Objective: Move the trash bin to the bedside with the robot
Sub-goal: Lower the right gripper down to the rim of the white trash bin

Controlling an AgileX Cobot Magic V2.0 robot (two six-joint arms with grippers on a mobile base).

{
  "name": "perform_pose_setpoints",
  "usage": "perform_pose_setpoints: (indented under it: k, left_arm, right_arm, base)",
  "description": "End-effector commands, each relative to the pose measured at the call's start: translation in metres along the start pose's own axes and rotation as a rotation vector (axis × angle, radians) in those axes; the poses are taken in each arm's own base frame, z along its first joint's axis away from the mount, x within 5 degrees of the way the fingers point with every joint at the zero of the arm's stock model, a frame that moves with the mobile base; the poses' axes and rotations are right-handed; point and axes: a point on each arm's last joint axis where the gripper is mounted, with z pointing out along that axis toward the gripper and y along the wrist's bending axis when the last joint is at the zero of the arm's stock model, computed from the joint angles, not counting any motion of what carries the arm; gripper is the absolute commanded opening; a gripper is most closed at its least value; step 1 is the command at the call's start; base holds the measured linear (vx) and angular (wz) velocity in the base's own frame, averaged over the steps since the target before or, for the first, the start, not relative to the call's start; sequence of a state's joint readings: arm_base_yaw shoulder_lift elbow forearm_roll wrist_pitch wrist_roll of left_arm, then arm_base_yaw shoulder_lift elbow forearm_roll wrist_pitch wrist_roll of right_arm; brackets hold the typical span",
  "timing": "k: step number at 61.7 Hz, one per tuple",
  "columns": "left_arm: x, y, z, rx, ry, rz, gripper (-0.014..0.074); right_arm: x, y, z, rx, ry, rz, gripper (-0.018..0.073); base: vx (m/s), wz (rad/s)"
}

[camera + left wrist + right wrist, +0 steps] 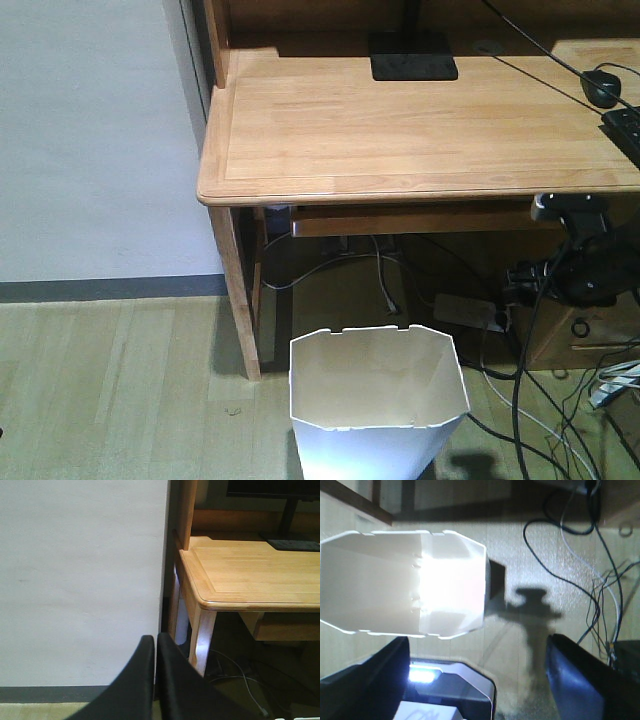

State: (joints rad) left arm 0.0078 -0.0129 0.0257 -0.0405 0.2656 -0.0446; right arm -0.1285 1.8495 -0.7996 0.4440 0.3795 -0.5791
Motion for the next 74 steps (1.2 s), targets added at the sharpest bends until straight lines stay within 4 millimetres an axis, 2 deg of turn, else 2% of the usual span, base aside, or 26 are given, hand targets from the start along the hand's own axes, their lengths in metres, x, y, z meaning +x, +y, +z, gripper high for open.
perform_pose_setpoints:
  k: [1, 27, 41, 59, 74]
  left_arm:
    - [-0.003, 0.000, 0.000, 0.004, -0.072, -0.010, -0.0006]
    - [-0.003, 0.000, 0.000, 0.004, -0.072, -0.010, -0.0006]
    - [-0.003, 0.000, 0.000, 0.004, -0.072, -0.010, -0.0006]
    - [-0.003, 0.000, 0.000, 0.004, -0.072, -0.010, -0.0006]
    - [-0.003, 0.000, 0.000, 0.004, -0.072, -0.010, -0.0006]
  right_arm:
    - [-0.012, -0.013, 0.008, 0.009, -0.054, -0.033, 0.0547]
    - [-0.018, -0.025, 0.099, -0.049, 0.028, -0.111, 0.0547]
    - [-0.020, -0.030, 0.145, -0.077, 0.053, -0.091, 0.0547]
    - [-0.012, -0.011, 0.206, -0.099, 0.120, -0.170, 0.0547]
    - [-0.006, -0.011, 0.239, -0.111, 0.148, -0.116, 0.0547]
  base:
    - [0.00, 0.00]
    - [0.00, 0.00]
    - [0.00, 0.00]
    - [0.00, 0.00]
    - [0.00, 0.00]
